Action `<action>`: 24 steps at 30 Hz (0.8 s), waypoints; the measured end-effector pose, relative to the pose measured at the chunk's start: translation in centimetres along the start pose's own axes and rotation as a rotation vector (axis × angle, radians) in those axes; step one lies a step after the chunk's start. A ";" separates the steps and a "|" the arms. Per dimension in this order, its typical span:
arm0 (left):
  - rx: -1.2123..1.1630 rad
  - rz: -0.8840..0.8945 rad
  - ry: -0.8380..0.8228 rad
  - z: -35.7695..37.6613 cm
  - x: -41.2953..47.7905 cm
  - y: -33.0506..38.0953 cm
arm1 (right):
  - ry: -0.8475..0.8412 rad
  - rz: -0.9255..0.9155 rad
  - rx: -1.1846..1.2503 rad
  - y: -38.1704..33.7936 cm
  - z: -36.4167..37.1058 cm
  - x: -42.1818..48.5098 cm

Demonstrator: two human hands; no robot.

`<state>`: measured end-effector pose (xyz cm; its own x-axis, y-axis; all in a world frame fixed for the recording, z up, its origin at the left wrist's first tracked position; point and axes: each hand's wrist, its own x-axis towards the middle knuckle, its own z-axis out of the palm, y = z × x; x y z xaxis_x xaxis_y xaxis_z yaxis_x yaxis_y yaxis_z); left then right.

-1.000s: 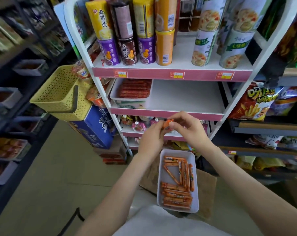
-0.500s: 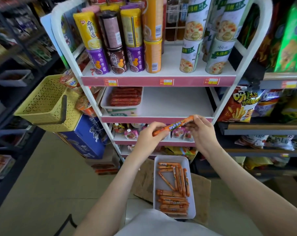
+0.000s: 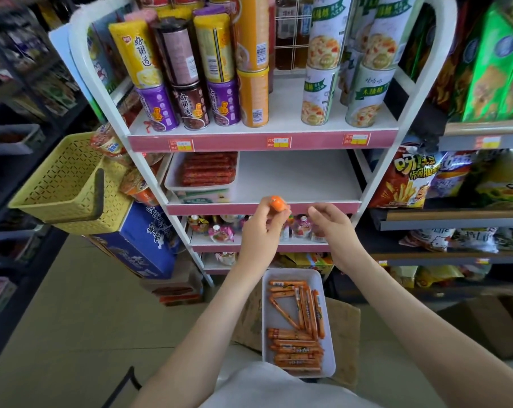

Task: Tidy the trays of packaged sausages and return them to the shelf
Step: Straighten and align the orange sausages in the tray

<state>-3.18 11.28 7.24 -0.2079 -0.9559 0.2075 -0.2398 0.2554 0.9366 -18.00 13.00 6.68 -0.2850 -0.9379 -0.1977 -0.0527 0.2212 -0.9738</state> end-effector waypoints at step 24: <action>-0.266 -0.226 -0.313 0.0 0.0 0.0 | 0.274 0.254 0.710 2.2 -3.1 2.1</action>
<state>-3.16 11.24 7.27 -0.4646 -0.8830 -0.0669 -0.0686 -0.0394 0.9969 -21.71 12.31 4.45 -0.4362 -0.7626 -0.4776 0.6402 0.1099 -0.7603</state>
